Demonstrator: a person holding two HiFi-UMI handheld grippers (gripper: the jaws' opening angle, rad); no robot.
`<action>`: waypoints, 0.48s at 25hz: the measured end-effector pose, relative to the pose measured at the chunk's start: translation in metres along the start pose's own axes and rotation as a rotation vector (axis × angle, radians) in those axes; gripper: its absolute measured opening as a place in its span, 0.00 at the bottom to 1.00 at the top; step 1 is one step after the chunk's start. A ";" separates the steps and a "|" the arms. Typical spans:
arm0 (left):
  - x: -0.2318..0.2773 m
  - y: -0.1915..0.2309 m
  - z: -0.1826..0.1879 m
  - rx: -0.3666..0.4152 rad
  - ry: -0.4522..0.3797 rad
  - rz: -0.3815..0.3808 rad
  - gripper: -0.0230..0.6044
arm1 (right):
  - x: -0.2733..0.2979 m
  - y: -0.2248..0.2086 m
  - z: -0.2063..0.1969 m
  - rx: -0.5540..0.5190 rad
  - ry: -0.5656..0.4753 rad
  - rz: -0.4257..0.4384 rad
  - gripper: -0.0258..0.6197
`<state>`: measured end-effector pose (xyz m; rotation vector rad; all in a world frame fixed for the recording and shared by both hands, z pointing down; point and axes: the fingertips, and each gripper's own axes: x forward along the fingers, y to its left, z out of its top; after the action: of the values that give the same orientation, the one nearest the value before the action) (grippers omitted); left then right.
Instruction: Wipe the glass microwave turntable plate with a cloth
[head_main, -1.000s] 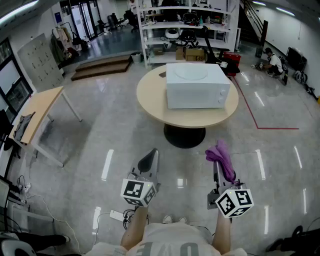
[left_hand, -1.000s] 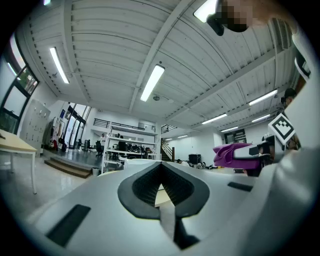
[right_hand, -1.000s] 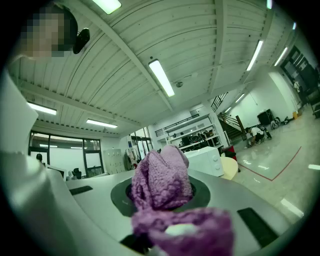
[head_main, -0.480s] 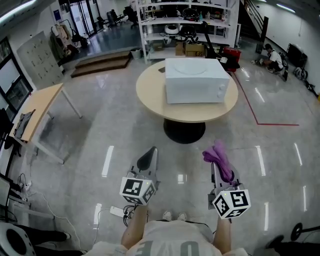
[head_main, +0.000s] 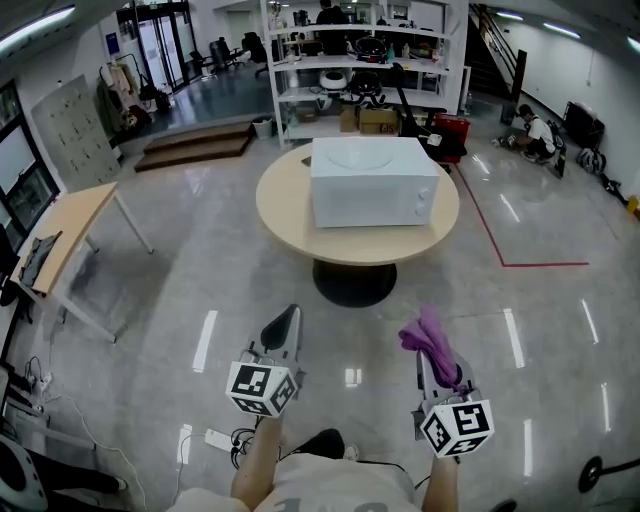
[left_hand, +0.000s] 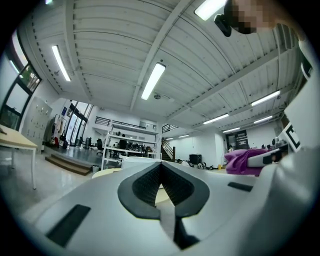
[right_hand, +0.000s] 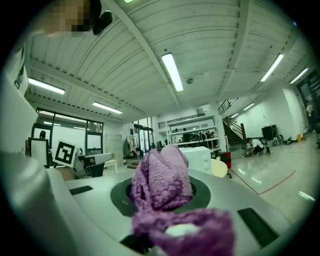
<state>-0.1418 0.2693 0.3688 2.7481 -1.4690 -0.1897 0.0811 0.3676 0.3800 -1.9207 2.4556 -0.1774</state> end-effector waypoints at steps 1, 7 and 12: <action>0.003 -0.003 0.002 0.008 -0.005 0.000 0.04 | -0.001 -0.008 -0.002 0.004 0.009 -0.011 0.11; 0.018 -0.008 0.005 -0.021 -0.028 -0.019 0.04 | 0.013 -0.027 -0.002 0.014 0.012 -0.032 0.11; 0.061 0.005 -0.010 -0.042 -0.047 -0.022 0.04 | 0.053 -0.044 -0.009 0.011 0.020 -0.024 0.11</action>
<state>-0.1113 0.2151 0.3729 2.7463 -1.4291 -0.2842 0.1097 0.3070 0.3968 -1.9549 2.4390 -0.2104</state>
